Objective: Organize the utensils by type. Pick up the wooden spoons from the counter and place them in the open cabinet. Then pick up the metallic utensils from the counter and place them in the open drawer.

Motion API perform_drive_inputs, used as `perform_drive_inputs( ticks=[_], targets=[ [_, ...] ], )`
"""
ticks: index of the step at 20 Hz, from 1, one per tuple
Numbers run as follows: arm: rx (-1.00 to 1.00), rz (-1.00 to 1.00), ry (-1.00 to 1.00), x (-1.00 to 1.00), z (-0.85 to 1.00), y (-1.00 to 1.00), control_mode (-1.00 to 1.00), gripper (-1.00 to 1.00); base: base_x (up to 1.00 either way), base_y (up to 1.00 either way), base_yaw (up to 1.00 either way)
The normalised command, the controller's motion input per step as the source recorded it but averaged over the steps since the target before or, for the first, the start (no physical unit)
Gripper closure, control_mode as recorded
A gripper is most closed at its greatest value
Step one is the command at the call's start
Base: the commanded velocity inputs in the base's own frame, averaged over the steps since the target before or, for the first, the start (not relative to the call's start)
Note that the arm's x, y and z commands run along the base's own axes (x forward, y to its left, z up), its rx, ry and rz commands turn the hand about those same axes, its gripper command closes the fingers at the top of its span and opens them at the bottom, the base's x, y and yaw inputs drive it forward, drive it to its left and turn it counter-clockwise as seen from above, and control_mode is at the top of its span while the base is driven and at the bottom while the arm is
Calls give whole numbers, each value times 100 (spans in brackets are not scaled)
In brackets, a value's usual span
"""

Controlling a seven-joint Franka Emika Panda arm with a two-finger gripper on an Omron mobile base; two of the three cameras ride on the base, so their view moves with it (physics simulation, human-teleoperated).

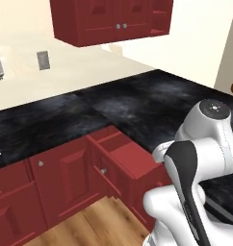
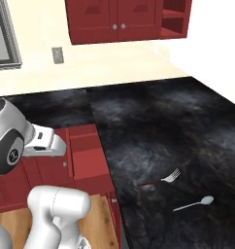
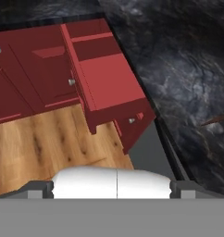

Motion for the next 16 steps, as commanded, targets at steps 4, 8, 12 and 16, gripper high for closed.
perform_drive_inputs(
  ticks=[4,8,12,16],
  targets=[
    [0,0,0,0,0,0,100,-100,32,-30,0],
    [0,0,0,0,0,0,100,-100,22,-28,0],
    [0,0,0,0,0,0,100,-100,32,-21,0],
    [0,0,0,0,0,0,100,-100,60,-6,0]
  ],
)
